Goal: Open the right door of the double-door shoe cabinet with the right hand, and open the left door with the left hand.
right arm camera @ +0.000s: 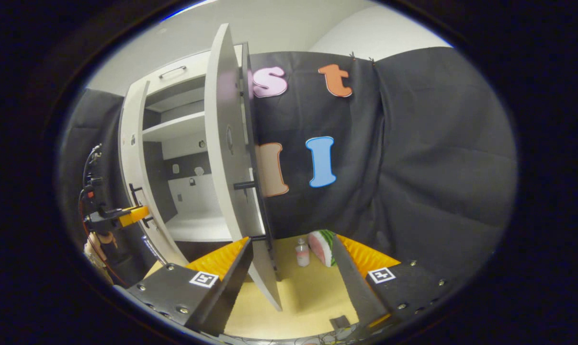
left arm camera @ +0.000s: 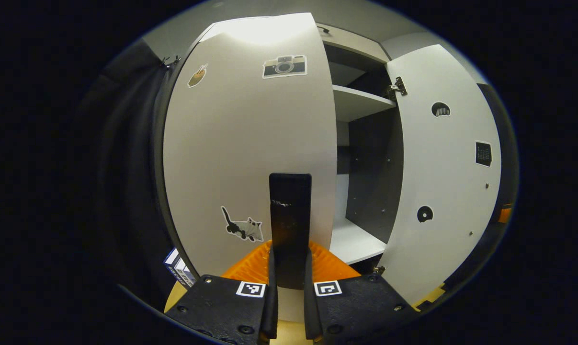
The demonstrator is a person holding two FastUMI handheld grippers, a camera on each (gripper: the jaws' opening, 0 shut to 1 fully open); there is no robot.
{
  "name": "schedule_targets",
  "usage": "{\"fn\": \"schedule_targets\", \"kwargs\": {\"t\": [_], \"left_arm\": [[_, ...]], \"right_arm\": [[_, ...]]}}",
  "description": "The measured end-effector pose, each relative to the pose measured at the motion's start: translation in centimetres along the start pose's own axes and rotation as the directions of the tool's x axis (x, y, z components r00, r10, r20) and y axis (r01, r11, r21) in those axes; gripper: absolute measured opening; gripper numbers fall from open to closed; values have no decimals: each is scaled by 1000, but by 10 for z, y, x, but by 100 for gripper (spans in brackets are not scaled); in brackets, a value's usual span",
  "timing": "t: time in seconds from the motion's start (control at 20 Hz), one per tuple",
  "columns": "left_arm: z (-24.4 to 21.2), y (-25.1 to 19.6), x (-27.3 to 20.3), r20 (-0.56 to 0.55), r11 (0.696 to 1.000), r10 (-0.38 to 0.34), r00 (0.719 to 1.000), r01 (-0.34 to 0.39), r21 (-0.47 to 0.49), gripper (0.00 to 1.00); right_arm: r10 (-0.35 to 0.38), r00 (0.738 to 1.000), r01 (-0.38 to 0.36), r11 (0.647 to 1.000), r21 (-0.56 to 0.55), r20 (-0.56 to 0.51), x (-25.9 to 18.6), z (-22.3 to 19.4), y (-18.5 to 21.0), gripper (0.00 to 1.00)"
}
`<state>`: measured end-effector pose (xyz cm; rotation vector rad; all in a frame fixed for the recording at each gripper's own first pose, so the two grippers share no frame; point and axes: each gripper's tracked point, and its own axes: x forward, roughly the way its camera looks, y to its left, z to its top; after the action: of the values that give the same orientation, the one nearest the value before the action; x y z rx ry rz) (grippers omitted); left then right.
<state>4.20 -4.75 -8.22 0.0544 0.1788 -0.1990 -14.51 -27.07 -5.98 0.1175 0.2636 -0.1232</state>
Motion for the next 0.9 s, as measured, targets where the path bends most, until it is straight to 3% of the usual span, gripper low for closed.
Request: {"fn": "schedule_targets", "kwargs": {"t": [0.4,0.9], "left_arm": [[-4,14,-33,-12,1000,-21,1000,21,-2,24],[-6,44,-71,-17,1000,19,1000,-19,-12,22]], "right_arm": [[51,999,-51,999,1,2,5,-2,20,98],[63,998,-63,998,17,7,8,-4,21,98]]}}
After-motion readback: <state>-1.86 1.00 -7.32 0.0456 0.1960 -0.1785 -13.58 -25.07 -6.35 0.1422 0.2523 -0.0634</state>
